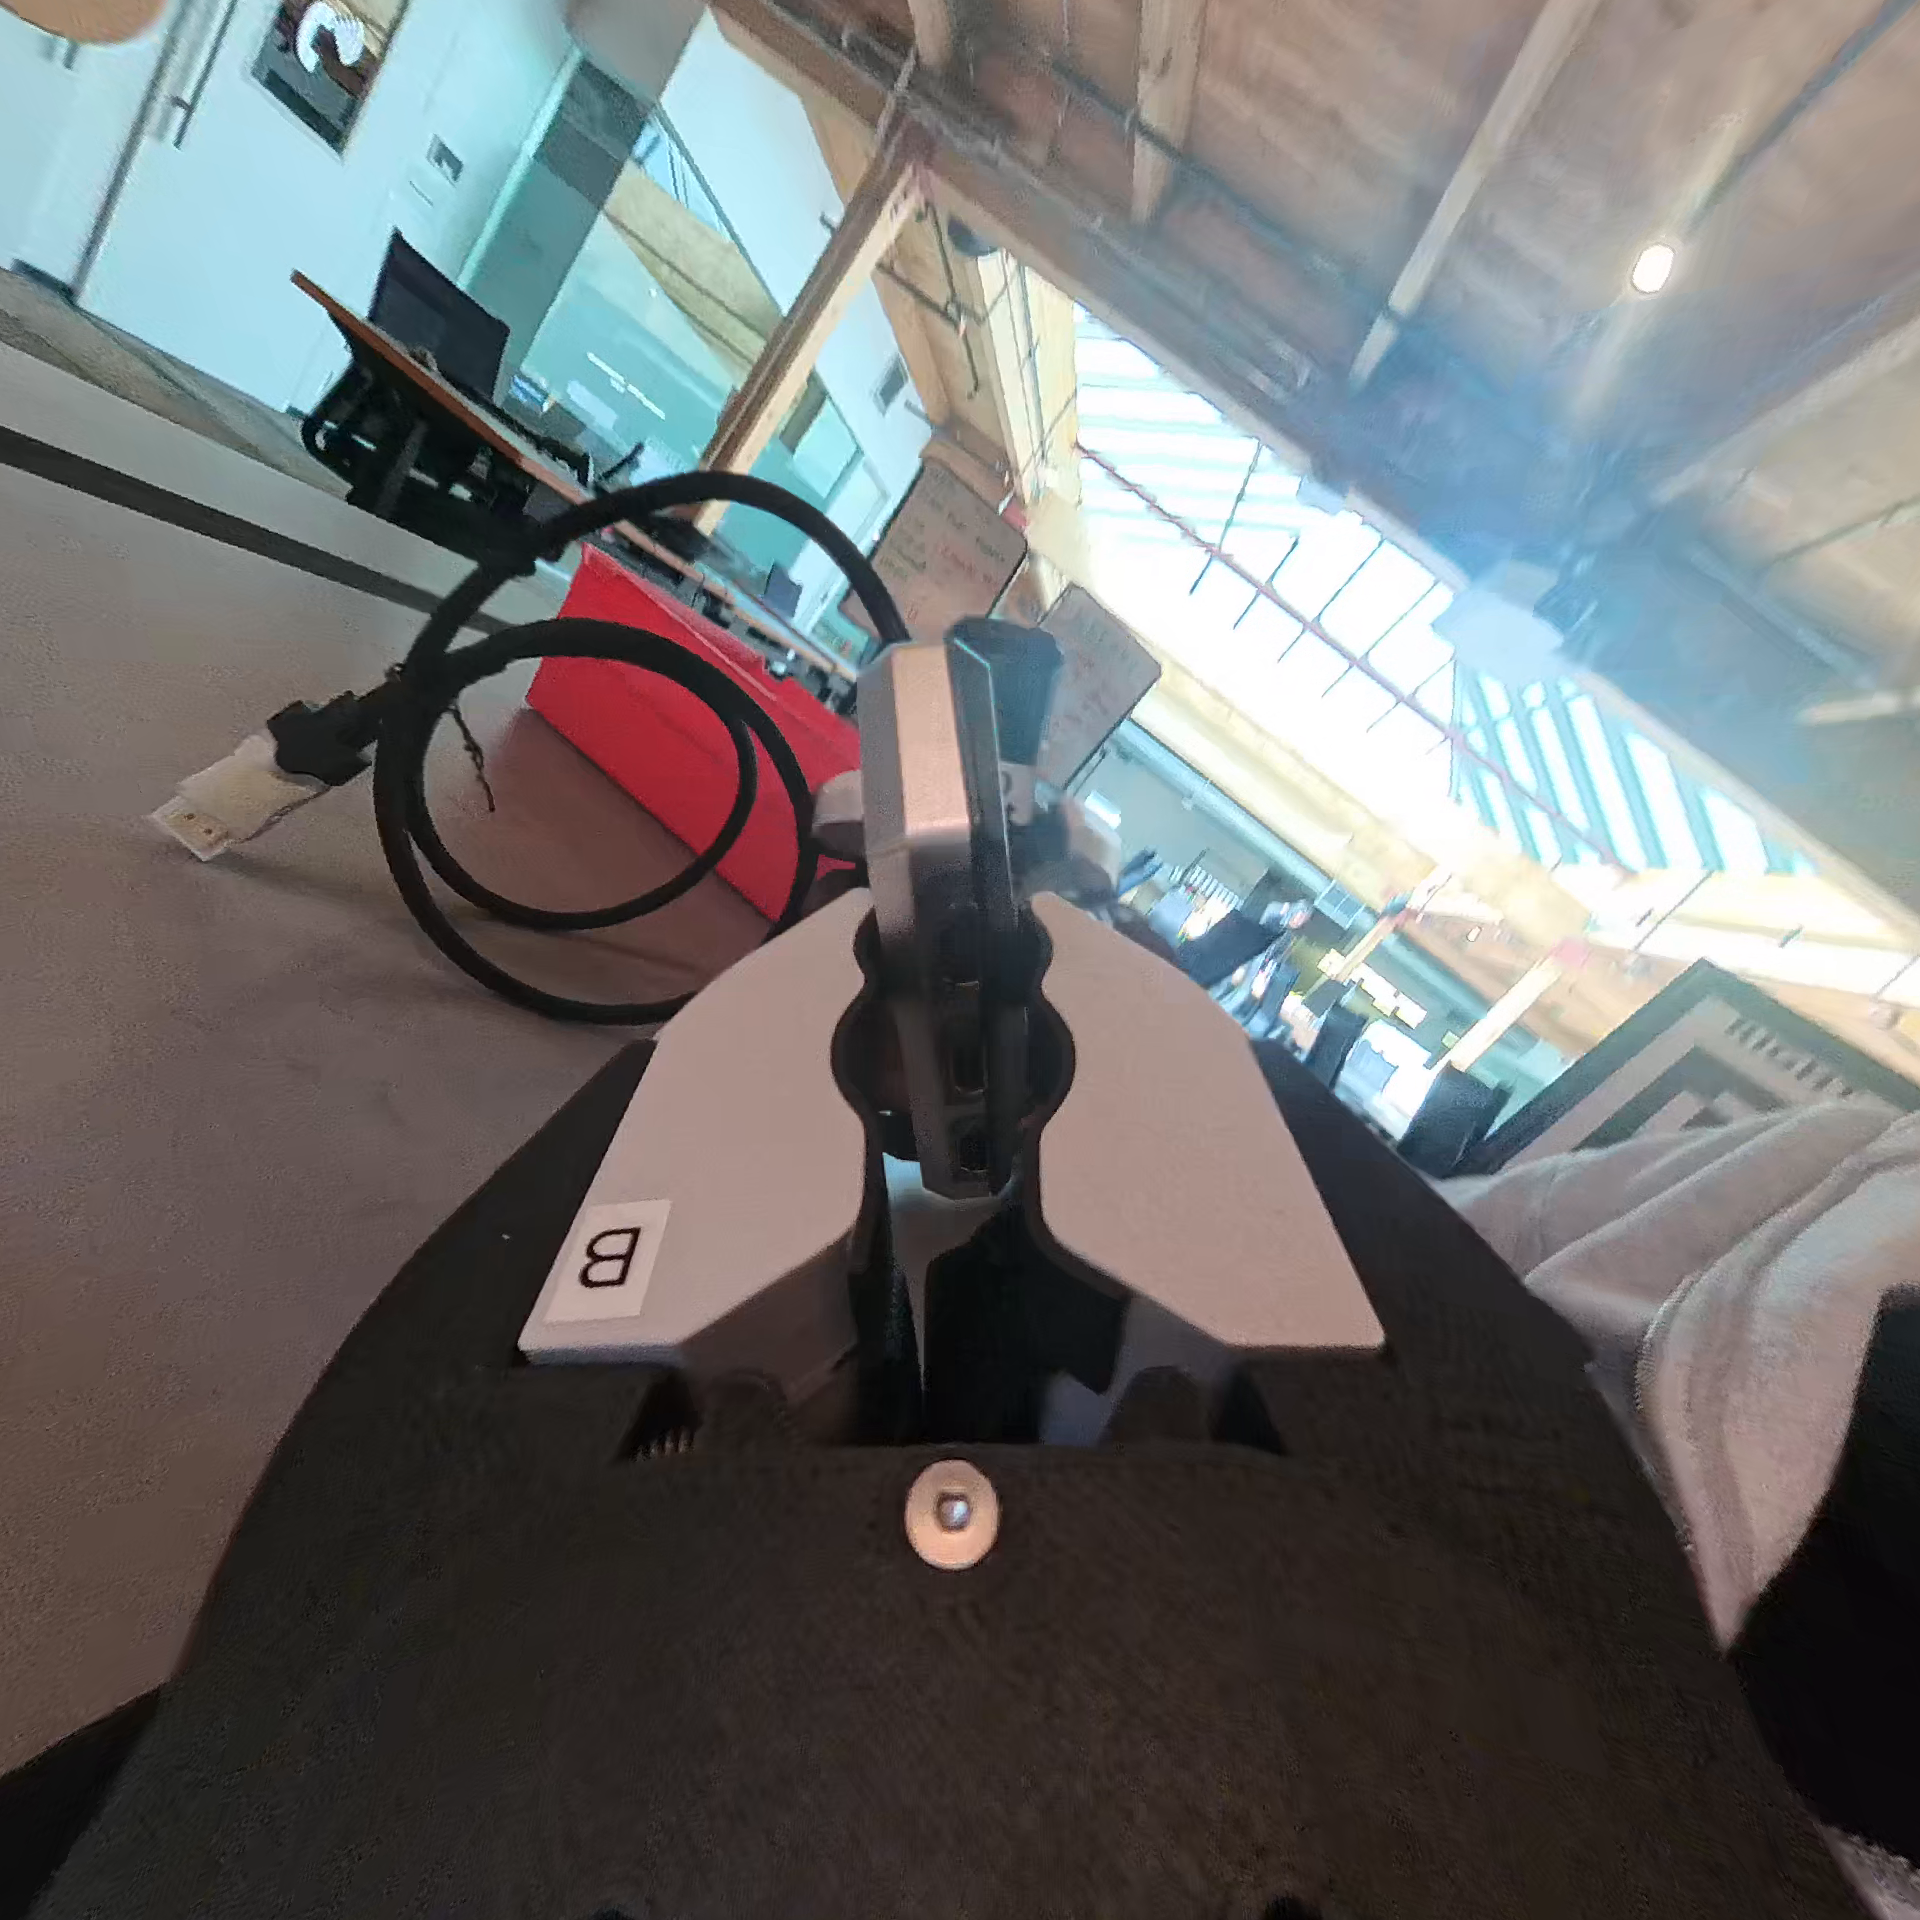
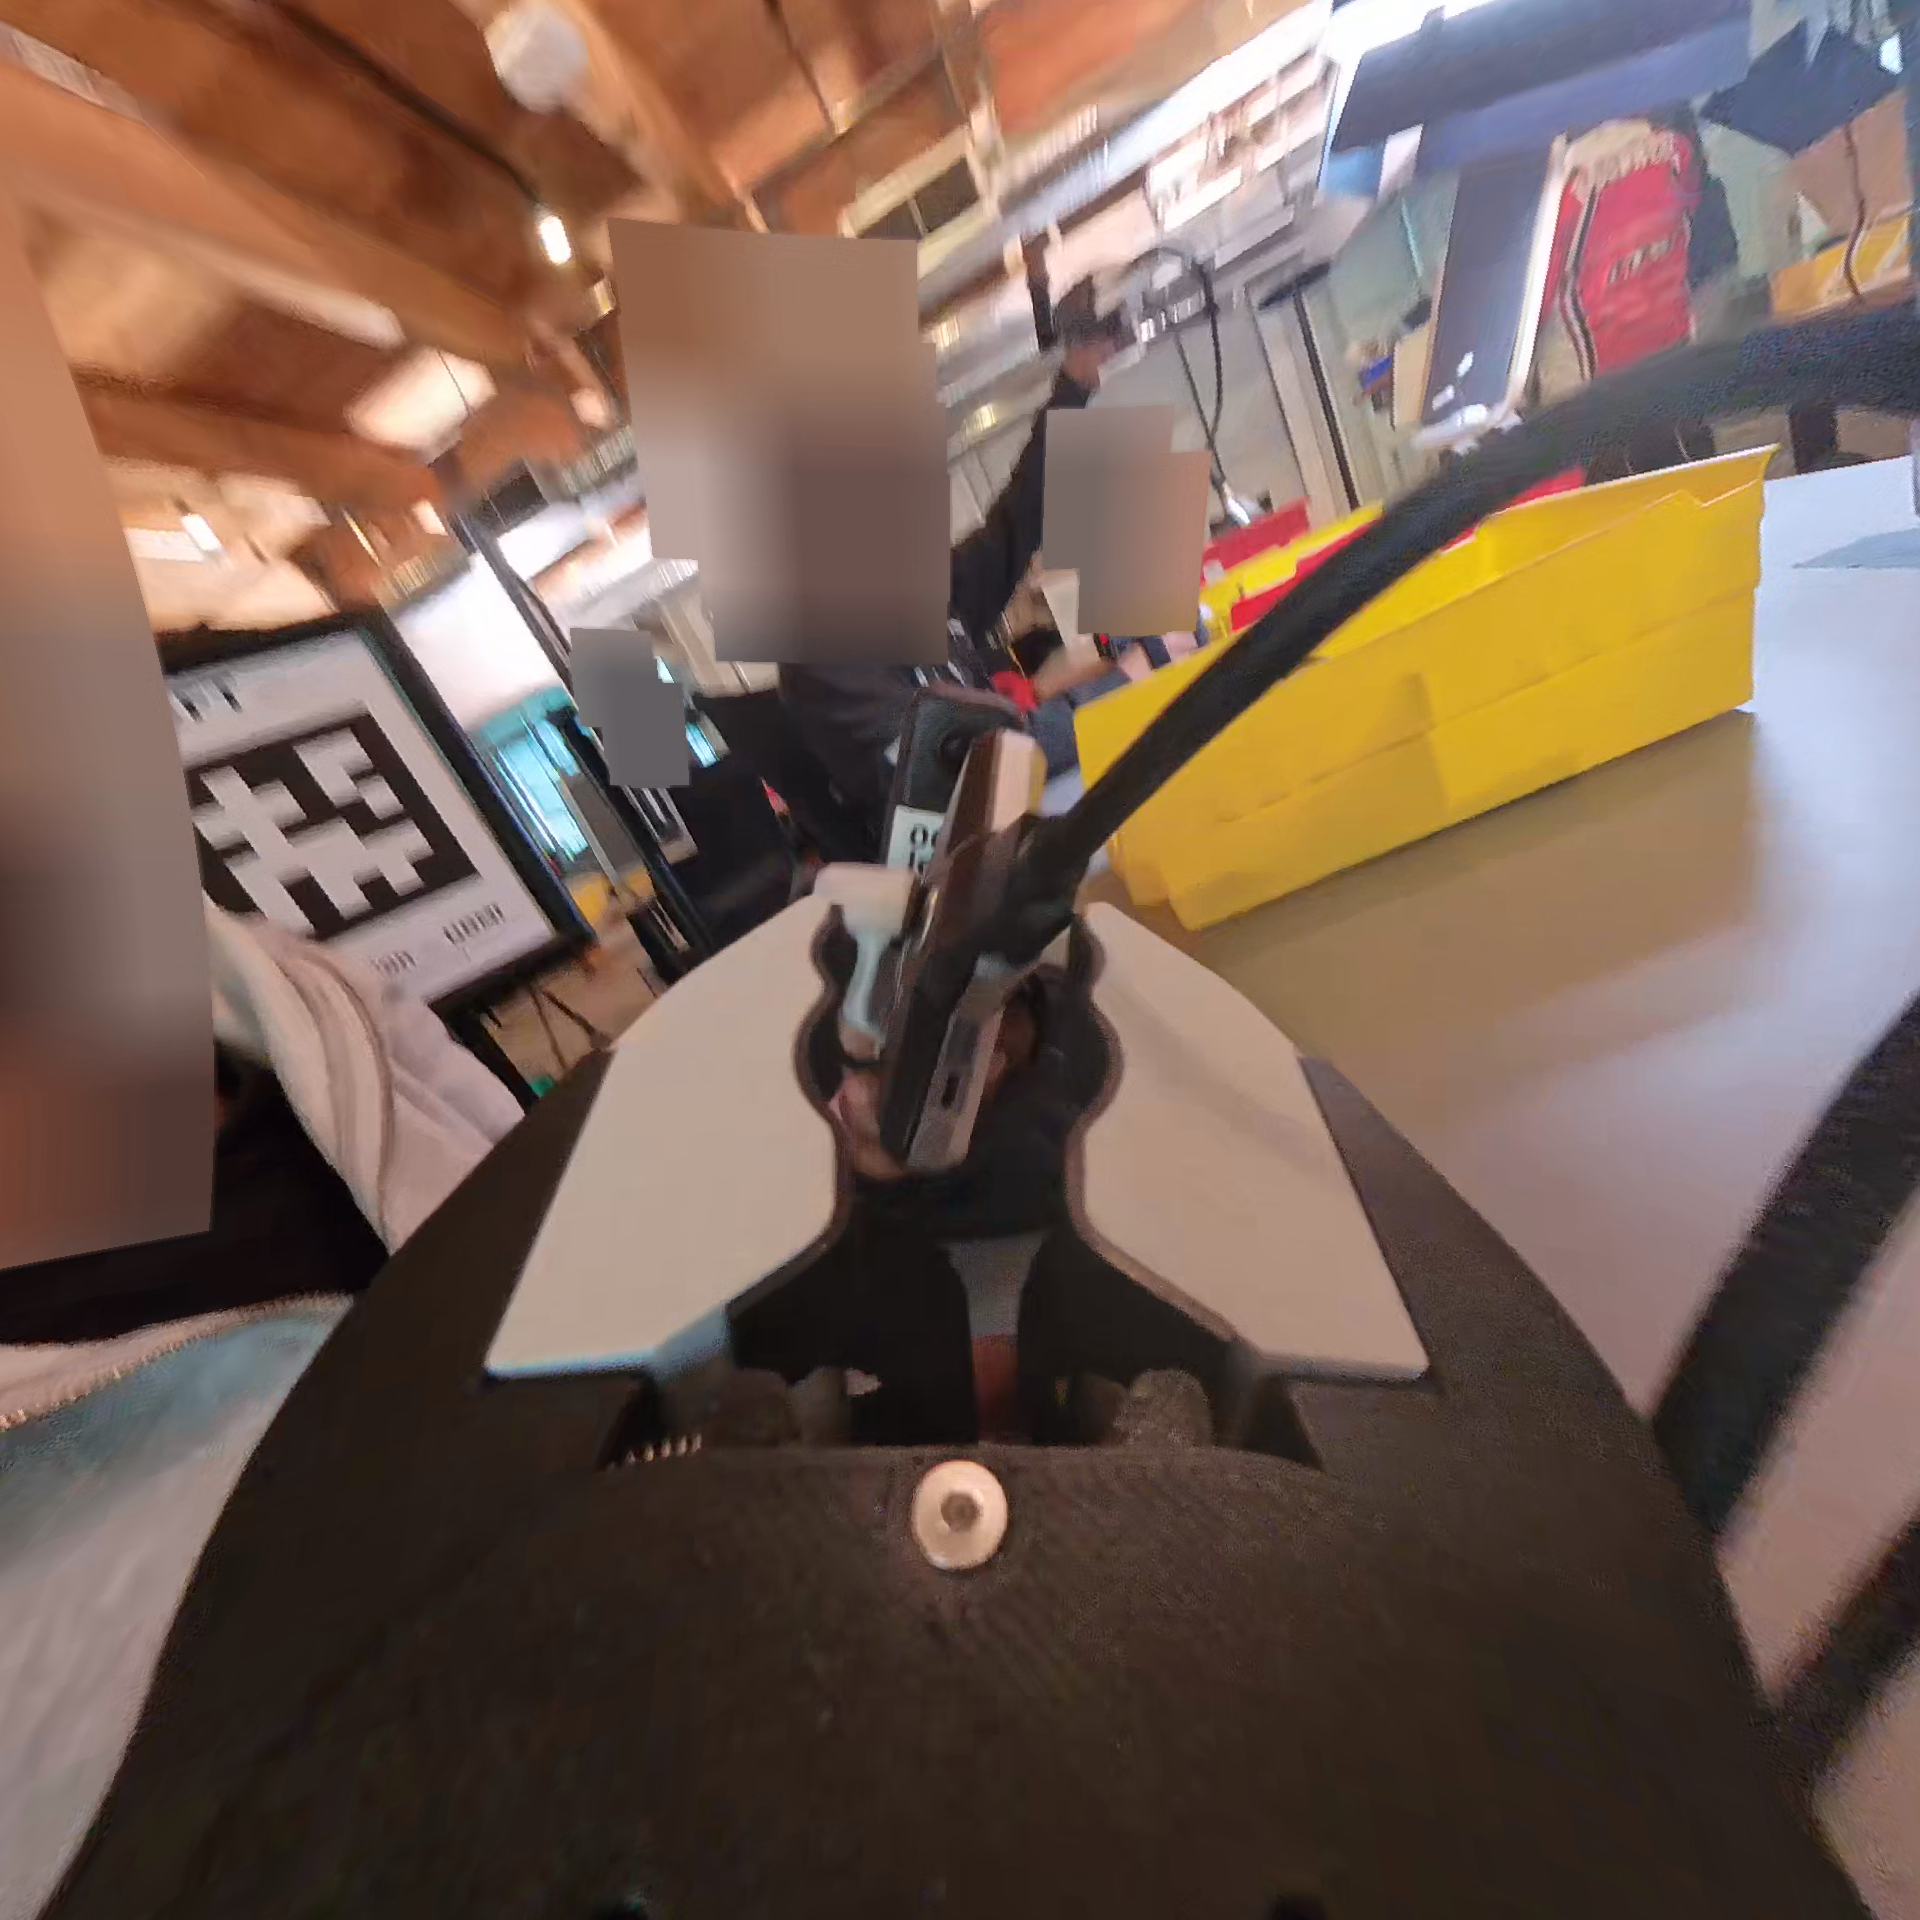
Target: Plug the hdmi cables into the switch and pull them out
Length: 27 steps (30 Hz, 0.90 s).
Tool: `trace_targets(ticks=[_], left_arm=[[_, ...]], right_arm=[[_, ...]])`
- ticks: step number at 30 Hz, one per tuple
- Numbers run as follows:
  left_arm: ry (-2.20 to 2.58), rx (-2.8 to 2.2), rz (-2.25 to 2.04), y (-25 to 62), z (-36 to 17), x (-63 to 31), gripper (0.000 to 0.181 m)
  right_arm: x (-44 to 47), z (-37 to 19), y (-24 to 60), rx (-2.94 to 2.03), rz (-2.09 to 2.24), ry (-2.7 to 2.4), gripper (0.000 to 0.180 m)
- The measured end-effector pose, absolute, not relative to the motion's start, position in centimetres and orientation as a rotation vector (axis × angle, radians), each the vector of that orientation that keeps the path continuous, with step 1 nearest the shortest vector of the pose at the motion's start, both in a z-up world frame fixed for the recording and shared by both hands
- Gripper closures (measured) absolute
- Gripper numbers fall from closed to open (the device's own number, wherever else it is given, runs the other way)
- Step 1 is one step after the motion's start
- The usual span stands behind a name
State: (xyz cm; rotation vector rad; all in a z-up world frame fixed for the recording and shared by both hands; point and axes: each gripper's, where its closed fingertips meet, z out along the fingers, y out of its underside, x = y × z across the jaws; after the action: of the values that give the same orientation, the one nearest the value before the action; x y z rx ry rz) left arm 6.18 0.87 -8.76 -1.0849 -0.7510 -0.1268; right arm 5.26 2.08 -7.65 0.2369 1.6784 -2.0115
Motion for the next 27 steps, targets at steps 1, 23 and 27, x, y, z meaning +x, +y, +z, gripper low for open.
trace_targets(ticks=[1, 23, 27], left_arm=[[-0.762, -1.048, -0.148, 0.4, -8.6, 6.0, 0.159], [-0.833, -1.318, -0.192, 3.3, -11.7, 6.1, 0.159], [-0.715, -1.195, -0.161, 2.2, -9.5, 6.9, 0.128]], right_arm=[[5.5, -7.8, 2.3, 0.199, -2.003, 1.77, 0.132], [3.3, -12.6, 2.9, -1.865, -0.915, 3.464, 0.139], [2.8, -13.1, 4.6, -1.566, -0.956, 3.42, 0.139]])
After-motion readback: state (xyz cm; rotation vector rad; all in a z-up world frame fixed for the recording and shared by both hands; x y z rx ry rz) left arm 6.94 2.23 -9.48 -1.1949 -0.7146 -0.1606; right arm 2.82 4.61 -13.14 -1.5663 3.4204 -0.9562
